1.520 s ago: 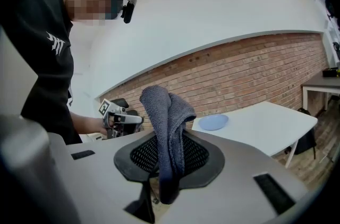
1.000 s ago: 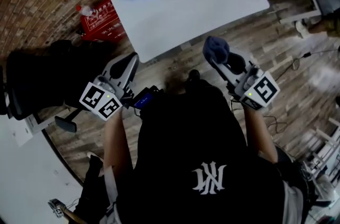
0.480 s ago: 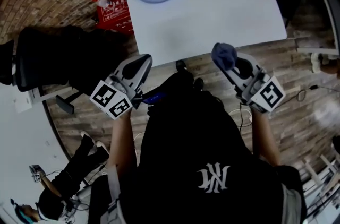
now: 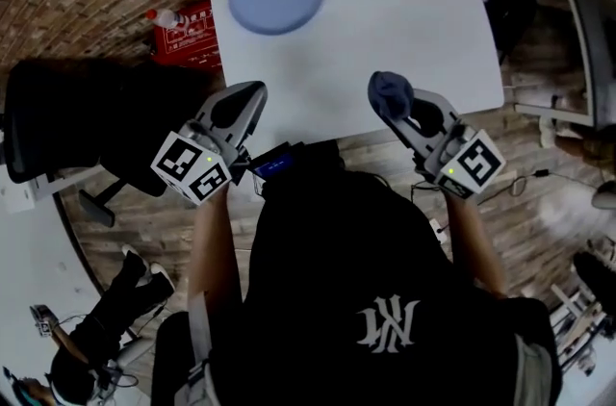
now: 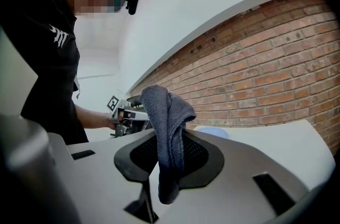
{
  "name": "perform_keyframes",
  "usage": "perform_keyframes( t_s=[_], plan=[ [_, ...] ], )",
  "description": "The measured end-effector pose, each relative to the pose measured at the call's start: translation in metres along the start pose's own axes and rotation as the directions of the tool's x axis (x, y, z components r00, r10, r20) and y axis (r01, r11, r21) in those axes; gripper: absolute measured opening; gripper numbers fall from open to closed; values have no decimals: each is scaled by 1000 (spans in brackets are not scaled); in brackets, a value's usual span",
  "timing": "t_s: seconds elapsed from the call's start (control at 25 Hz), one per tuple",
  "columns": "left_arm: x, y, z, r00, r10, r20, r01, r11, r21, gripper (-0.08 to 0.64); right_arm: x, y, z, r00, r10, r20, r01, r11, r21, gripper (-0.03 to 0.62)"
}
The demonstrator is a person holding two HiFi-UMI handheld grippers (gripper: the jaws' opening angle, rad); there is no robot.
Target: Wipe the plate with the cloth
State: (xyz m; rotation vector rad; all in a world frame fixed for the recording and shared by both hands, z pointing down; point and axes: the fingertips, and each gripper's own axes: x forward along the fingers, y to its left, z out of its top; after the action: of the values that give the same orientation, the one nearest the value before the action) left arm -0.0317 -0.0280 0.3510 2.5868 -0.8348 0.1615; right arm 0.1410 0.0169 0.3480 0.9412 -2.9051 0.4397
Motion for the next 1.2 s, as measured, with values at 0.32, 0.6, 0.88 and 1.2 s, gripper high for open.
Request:
perform_keyframes(
  t_s=[0.32,0.6,0.88,1.2],
  plan=[
    [26,42,13,1000,2,-26,-2,1000,1,3,42,-47,17,1000,-4,-17,4,1000,12,91],
    [39,83,5,997,42,-67,-45,998,-39,3,83,-79,10,996,50,-76,-51,999,-12,91],
    [49,147,-3,988,144,-64,-151,980,-132,3,145,-113,19,981,162,-111,-168,985,-45,91],
    [64,220,-38,959,256,-120,-278,929,-245,5,202,-142,30,967,219,-128,-229,971,-66,91]
  ],
)
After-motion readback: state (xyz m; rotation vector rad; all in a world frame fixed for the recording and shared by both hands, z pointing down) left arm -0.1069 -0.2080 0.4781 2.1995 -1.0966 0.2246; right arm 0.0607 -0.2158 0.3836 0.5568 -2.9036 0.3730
